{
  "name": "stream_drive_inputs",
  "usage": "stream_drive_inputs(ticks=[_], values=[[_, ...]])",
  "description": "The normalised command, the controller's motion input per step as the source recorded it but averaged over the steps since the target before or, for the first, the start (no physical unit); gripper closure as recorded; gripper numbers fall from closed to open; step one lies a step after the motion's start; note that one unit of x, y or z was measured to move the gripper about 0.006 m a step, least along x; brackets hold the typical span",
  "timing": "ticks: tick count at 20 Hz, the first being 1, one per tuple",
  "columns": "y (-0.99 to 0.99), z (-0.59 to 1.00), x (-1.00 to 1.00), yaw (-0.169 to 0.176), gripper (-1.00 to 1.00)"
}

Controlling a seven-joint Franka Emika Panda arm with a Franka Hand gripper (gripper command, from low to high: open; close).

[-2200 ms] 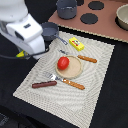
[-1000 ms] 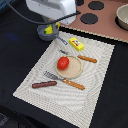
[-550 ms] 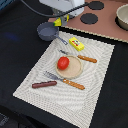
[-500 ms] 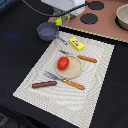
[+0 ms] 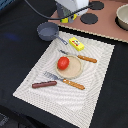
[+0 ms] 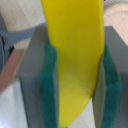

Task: Interact with the objects in diverse but meaningful ways.

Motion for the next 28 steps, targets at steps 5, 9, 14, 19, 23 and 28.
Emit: stream_drive_inputs(ticks=[5,9,14,19,23,28], values=[[0.28,0.12,0.71,-0.108,1.00],[0.27,0.04,0.58,-0.104,1.00],[0.25,0.06,0.47,-0.095,1.00],[0.24,0.02,0.36,-0.091,1.00],[0.22,0.06,0.26,-0.052,1.00],[0.28,0.05,0.23,-0.130,1.00]])
